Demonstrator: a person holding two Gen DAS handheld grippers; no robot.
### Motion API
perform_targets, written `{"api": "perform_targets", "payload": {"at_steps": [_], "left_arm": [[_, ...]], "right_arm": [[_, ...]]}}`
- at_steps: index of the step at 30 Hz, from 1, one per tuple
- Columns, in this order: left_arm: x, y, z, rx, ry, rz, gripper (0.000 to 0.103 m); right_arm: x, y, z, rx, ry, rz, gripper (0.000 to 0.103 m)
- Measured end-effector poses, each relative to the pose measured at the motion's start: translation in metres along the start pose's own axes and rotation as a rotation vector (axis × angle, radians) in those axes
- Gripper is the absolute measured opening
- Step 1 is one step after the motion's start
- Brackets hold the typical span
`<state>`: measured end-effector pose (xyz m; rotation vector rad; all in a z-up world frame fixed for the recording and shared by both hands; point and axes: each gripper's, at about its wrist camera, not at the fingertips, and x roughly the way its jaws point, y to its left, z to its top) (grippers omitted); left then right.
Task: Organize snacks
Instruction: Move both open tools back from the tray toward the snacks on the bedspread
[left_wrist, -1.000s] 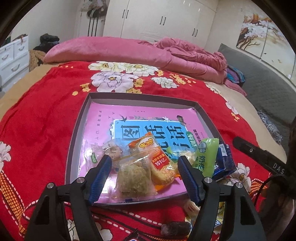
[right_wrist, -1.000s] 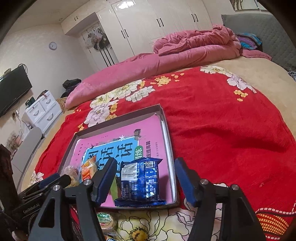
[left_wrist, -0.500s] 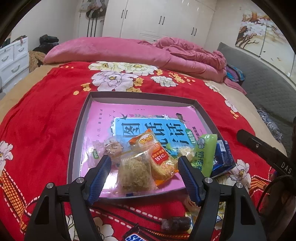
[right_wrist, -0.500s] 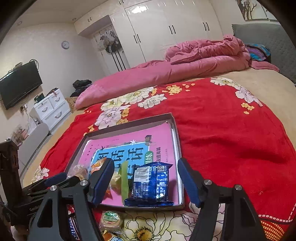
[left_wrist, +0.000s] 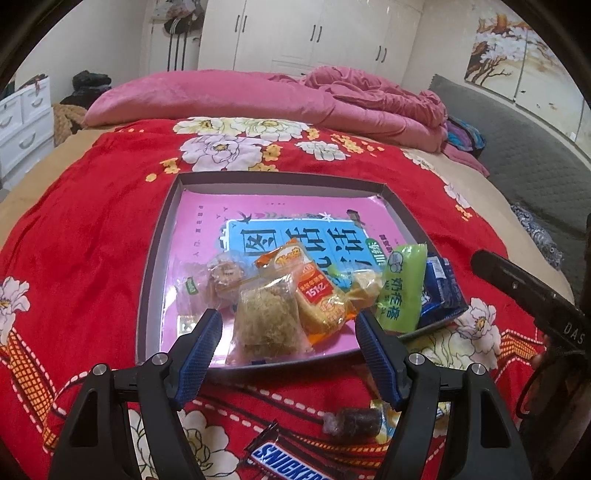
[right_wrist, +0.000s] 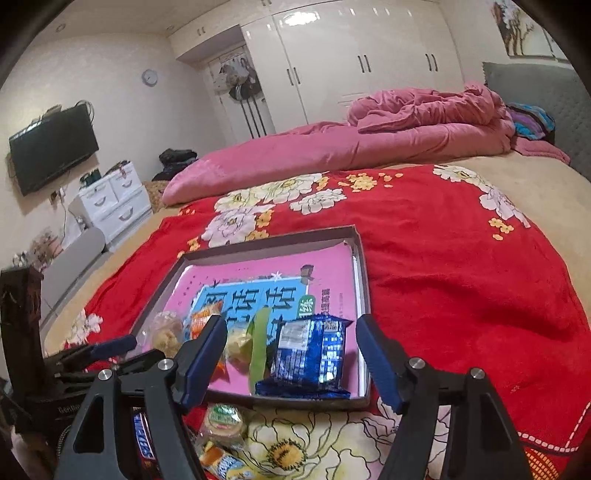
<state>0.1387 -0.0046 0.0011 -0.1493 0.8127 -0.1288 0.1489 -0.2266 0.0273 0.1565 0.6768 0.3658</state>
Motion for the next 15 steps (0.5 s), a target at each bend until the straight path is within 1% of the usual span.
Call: {"api": "perform_targets", "payload": {"at_steps": [2, 5, 10, 15], "left_arm": [[-0.002, 0.002, -0.001, -0.004, -0.001, 0.003, 0.076], [-0.004, 0.005, -0.002, -0.024, -0.001, -0.002, 0.076], [-0.003, 0.011, -0.006, -0.034, 0.02, 0.005, 0.076], [-0.004, 0.017, -0.01, -0.058, 0.034, 0.001, 0.076]], "right_arm": [[0.001, 0.001, -0.004, -0.015, 0.019, 0.0, 0.072], [-0.002, 0.002, -0.006, -0.029, 0.024, 0.007, 0.072], [-0.007, 0.008, -0.012, -0.076, 0.03, 0.025, 0.072], [-0.008, 0.011, -0.021, -0.132, 0.057, 0.027, 0.072]]}}
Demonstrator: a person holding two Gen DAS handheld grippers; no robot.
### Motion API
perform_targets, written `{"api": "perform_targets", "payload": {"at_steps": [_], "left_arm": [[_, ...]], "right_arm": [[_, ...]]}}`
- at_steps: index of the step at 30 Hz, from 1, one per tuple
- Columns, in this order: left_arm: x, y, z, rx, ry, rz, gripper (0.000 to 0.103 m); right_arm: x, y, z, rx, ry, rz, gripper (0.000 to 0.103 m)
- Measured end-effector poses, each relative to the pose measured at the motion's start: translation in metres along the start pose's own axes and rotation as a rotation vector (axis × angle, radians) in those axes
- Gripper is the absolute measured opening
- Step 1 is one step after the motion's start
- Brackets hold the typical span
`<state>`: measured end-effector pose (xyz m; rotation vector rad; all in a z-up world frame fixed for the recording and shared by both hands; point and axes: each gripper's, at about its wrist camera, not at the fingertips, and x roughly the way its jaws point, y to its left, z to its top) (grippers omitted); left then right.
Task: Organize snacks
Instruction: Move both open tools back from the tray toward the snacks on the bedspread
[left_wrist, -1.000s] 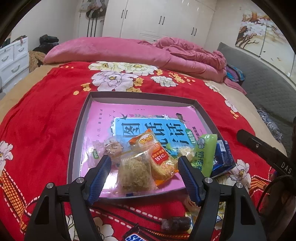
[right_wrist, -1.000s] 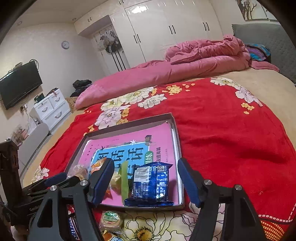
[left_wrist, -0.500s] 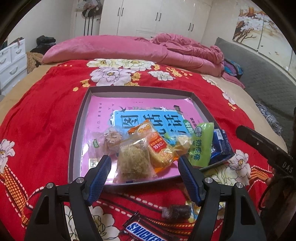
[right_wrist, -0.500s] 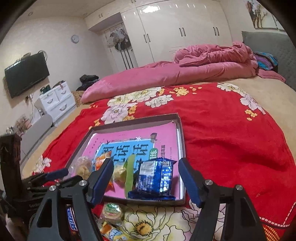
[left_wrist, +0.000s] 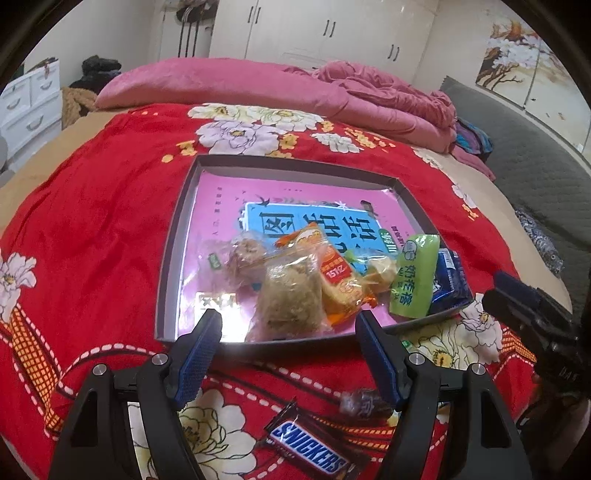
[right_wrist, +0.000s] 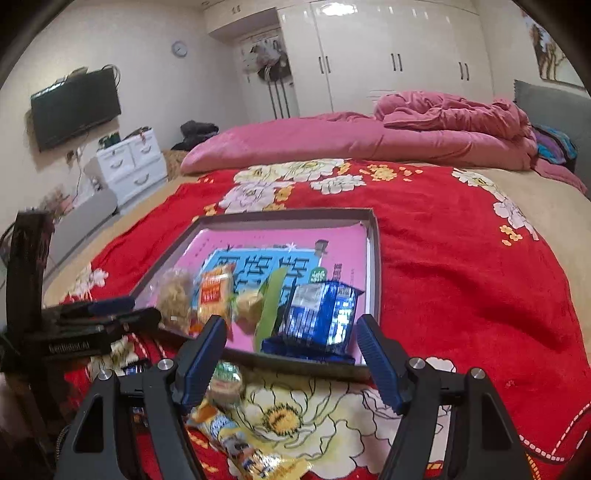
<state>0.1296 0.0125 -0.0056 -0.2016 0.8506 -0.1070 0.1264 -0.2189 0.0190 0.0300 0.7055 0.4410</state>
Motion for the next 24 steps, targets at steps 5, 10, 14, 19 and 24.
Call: {"api": "perform_targets", "payload": {"at_steps": [5, 10, 14, 19, 24], "left_arm": [[0.001, 0.006, -0.003, -0.023, 0.02, 0.002, 0.076], [-0.001, 0.007, -0.007, -0.027, 0.024, 0.012, 0.076], [-0.001, 0.007, -0.011, -0.036, 0.043, 0.011, 0.076], [-0.003, 0.007, -0.016, -0.051, 0.057, 0.015, 0.076], [-0.005, 0.011, -0.021, -0.088, 0.076, 0.009, 0.076]], "right_arm": [[-0.002, 0.0, -0.006, -0.025, 0.013, 0.015, 0.072], [-0.002, 0.002, -0.012, -0.052, 0.035, 0.01, 0.072], [-0.002, 0.004, -0.014, -0.065, 0.044, 0.017, 0.072], [-0.002, 0.007, -0.017, -0.082, 0.059, 0.04, 0.072], [-0.001, 0.014, -0.023, -0.116, 0.084, 0.074, 0.072]]}}
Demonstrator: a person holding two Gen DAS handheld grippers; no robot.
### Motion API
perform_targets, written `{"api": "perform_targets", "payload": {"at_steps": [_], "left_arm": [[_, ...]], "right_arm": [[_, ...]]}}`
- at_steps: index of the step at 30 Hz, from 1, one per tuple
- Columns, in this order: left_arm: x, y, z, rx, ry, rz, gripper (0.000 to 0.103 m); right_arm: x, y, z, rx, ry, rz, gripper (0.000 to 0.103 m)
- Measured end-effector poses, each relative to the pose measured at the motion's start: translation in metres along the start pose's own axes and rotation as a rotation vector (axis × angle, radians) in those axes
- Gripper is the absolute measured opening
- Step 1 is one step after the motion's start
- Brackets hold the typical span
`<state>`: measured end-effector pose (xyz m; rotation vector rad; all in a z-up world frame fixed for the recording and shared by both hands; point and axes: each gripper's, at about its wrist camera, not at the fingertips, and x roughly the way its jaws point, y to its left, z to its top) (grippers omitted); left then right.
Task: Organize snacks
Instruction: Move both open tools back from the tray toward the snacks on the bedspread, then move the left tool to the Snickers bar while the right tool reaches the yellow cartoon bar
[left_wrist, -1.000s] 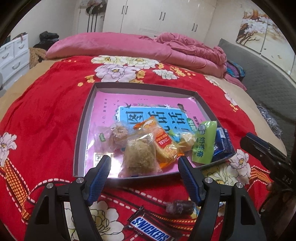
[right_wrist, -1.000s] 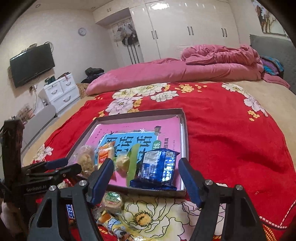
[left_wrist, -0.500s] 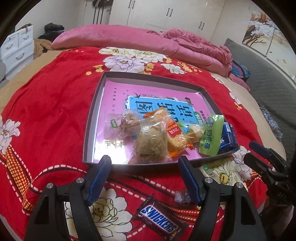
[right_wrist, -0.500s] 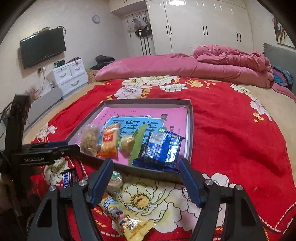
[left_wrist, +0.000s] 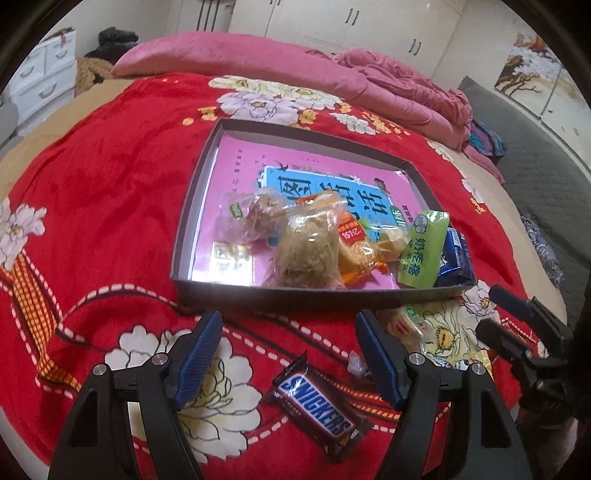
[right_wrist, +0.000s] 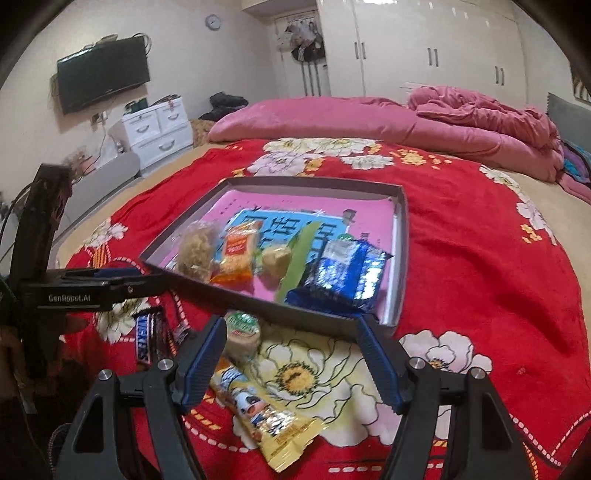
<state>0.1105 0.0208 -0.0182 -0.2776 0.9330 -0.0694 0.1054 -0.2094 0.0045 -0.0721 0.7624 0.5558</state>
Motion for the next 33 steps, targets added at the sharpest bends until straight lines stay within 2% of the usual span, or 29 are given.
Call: {"api": "perform_targets", "payload": {"at_steps": [12, 19, 28, 33], "left_arm": [[0.001, 0.003, -0.015, -0.032, 0.054, -0.002, 0.076], [0.005, 0.003, -0.022, -0.046, 0.092, 0.007, 0.076], [0.008, 0.001, -0.029, -0.042, 0.126, 0.025, 0.076], [0.009, -0.002, -0.032, -0.029, 0.136, 0.038, 0.076]], "right_arm": [[0.018, 0.016, -0.016, -0.079, 0.119, 0.067, 0.072], [0.03, 0.026, -0.022, -0.122, 0.163, 0.075, 0.072], [0.042, 0.052, -0.034, -0.239, 0.202, 0.094, 0.072], [0.046, 0.066, -0.039, -0.299, 0.205, 0.099, 0.059]]}}
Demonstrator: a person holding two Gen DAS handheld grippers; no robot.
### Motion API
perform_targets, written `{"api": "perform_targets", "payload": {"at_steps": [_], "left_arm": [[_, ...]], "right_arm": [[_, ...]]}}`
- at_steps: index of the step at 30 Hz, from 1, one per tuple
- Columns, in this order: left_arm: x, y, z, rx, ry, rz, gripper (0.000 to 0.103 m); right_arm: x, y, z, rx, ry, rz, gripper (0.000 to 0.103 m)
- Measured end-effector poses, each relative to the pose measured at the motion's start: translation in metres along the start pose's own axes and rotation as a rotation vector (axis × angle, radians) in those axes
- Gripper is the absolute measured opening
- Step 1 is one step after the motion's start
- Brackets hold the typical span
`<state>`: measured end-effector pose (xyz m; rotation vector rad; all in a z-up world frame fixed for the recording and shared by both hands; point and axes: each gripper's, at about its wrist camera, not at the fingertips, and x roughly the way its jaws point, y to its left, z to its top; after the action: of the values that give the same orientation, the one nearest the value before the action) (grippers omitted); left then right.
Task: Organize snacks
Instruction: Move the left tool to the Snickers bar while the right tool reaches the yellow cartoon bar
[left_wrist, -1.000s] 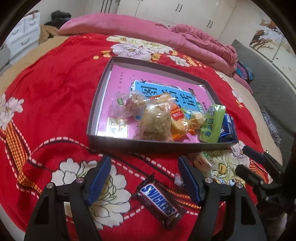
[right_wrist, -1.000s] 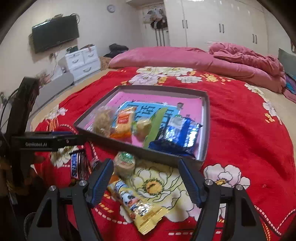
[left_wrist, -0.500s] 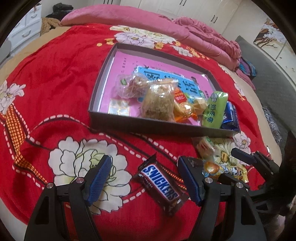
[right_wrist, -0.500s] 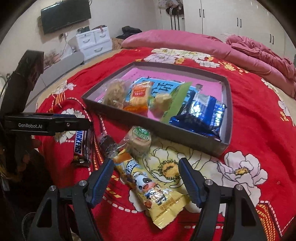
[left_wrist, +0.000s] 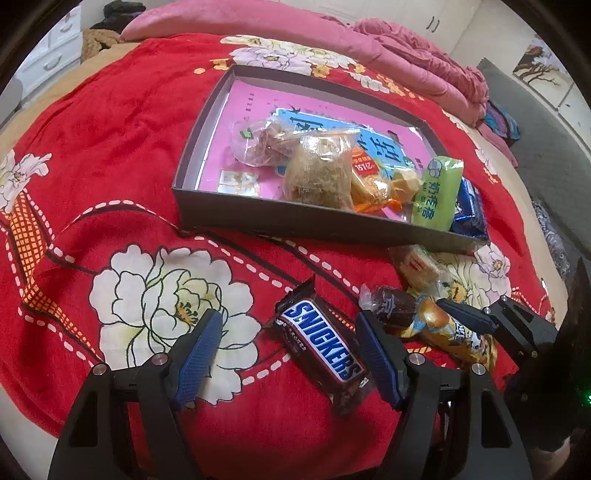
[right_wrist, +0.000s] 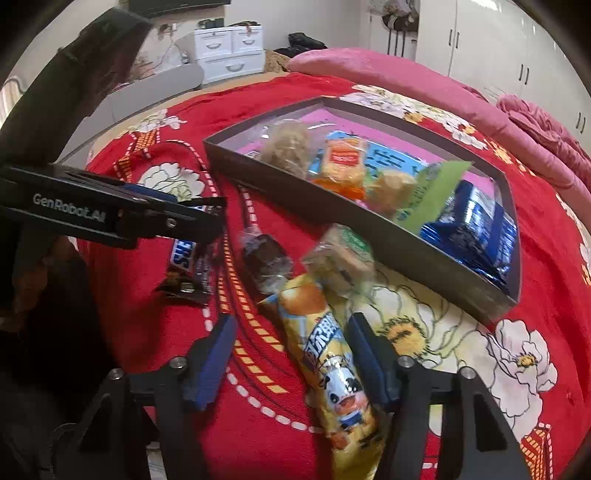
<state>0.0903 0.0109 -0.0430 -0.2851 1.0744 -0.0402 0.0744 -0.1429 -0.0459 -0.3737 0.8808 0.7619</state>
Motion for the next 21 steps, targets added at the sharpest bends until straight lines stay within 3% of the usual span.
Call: {"api": "perform_targets", "payload": {"at_steps": [4, 11, 21], "left_arm": [[0.001, -0.001, -0.002, 0.005, 0.008, 0.01, 0.076], [0.004, -0.004, -0.005, 0.008, 0.008, 0.03, 0.076], [0.005, -0.005, -0.006, 0.016, 0.0, 0.039, 0.075]], "right_arm": [[0.001, 0.001, 0.0, 0.003, 0.002, 0.0, 0.052], [0.0, -0.01, 0.002, 0.051, 0.002, -0.013, 0.03], [-0.012, -0.017, -0.004, 0.096, 0.024, -0.036, 0.026]]}}
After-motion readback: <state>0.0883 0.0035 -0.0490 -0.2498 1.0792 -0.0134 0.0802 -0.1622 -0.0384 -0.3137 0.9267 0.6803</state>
